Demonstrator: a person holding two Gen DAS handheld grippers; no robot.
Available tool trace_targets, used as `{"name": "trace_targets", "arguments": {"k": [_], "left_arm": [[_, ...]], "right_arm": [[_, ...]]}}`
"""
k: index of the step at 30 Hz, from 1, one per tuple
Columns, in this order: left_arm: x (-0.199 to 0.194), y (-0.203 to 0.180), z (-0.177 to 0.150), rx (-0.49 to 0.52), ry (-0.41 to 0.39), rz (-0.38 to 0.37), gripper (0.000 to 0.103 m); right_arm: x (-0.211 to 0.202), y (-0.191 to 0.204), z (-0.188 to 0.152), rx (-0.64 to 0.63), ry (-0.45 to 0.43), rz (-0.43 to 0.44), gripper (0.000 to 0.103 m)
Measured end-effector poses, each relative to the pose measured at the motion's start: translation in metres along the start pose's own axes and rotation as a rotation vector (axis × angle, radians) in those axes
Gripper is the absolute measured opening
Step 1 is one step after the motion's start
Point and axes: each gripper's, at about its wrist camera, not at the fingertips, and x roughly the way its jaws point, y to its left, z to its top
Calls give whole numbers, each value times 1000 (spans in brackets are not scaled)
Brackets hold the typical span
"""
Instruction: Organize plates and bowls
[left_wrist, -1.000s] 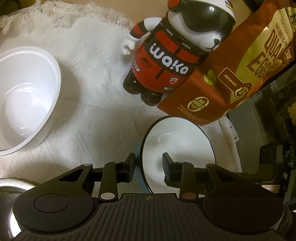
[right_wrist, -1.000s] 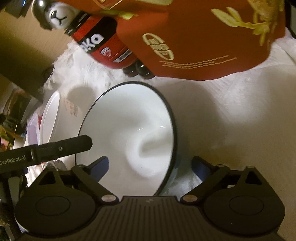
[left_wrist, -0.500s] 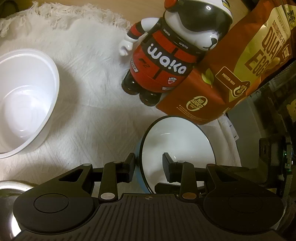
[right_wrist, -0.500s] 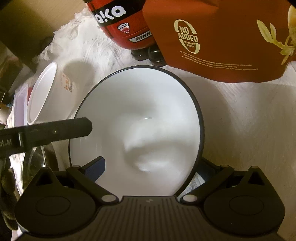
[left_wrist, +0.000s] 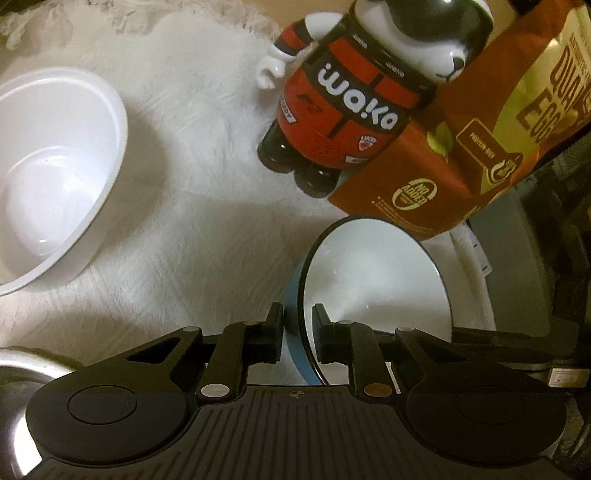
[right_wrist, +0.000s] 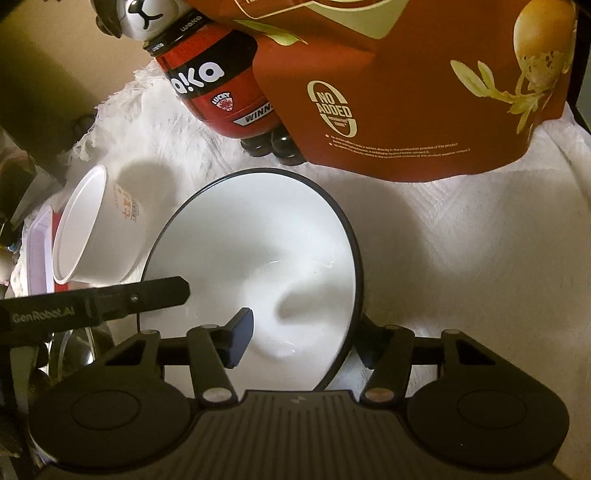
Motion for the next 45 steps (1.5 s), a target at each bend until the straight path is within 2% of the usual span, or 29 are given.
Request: {"name": "trace_targets", "arguments": {"k": [8,14,21,24,29,33,39,45], "left_arm": [[8,-7,6,11,34,22,25],[19,-24,0,64,44,2,26],[27,-36,4,110,35,18,26],[30,-36,6,107,36,17,26],[42,-30,10,72,49,-8,26],[50,-30,10,64,62,0,26],[48,-28,11,68,80,13,26],[16,-35,18,77,32,-14,26]], "right_arm": [[0,1,0,-2,-1,-9,54],[-19,-3,-4,-5,-55,-52,54],[-13,-30,-7,112,-51,-19,53],[-14,-32,-8,131,-65,-4,53],[-9,-32,-5,140,-72,-20,52],[-9,-29,-4,141,-79,-30,52],[-16,-21,-5,124,-92,-30,52],[-36,-9,-2,134,-134,-21,52]]}}
